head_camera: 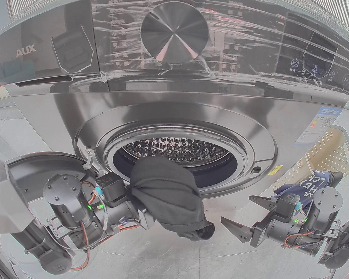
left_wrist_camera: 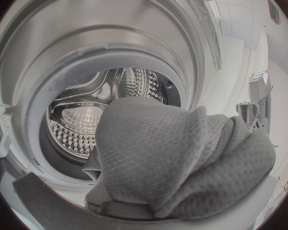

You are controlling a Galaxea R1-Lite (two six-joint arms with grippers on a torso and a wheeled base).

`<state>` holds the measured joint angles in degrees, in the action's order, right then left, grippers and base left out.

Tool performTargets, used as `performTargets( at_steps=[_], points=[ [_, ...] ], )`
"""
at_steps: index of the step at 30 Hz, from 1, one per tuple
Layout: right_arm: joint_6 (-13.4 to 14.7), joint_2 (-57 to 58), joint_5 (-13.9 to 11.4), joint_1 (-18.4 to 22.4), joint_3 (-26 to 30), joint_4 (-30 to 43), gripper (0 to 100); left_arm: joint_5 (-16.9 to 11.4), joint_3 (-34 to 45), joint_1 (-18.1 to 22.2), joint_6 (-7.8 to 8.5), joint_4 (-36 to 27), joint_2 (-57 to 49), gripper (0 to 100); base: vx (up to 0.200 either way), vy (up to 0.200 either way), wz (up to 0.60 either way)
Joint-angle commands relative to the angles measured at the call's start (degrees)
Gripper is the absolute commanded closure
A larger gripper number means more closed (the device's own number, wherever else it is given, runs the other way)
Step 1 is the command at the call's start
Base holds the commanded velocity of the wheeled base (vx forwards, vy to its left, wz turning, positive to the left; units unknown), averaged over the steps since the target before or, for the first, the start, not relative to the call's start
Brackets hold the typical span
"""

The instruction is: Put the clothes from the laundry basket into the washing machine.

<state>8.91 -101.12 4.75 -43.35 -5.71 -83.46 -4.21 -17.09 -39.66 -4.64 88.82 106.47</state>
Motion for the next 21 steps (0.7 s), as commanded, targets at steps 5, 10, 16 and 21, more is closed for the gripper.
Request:
performTargets(
  at_steps=[5, 10, 16, 21],
  points=[
    [-0.12, 1.19, -0.01, -2.88, 1.13, -0.04, 0, -0.54, -13.14, -0.33, -0.45, 0.04, 12.53, 100, 0.0, 0.0, 0.0],
    [-0.03, 1.28, 0.08, -3.41, 1.13, -0.04, 0, -0.19, -19.3, 0.98, -1.51, 0.04, 17.1, 100, 0.0, 0.0, 0.0],
    [-0.03, 1.37, 0.08, -3.5, 1.13, -0.04, 0, -0.01, -28.17, 3.09, -3.44, -0.05, 21.23, 100, 0.0, 0.0, 0.0],
    [-0.21, 1.37, 0.08, -3.5, 1.05, -0.04, 0, 2.1, -35.73, 4.85, -3.7, -0.14, 26.95, 100, 0.0, 0.0, 0.0]
  ],
)
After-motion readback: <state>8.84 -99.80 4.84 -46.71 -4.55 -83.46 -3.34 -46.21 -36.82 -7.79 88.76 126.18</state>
